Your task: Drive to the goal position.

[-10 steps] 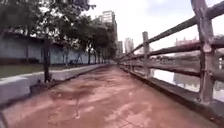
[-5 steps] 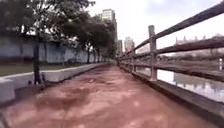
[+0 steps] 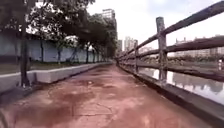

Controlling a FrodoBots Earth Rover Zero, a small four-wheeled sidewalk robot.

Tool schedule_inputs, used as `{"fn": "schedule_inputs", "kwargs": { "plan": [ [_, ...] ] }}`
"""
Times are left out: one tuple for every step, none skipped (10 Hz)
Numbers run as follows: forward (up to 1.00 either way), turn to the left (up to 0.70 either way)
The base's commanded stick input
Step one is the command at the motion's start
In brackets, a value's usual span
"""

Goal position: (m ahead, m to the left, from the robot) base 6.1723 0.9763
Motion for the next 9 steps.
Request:
{"fn": "schedule_inputs", "kwargs": {
  "plan": [
    [1.00,0.00],
    [1.00,0.00],
    [1.00,0.00],
    [1.00,0.00],
    [1.00,0.00],
    [1.00,0.00],
    [1.00,0.00],
    [1.00,0.00],
    [1.00,0.00]
  ]
}}
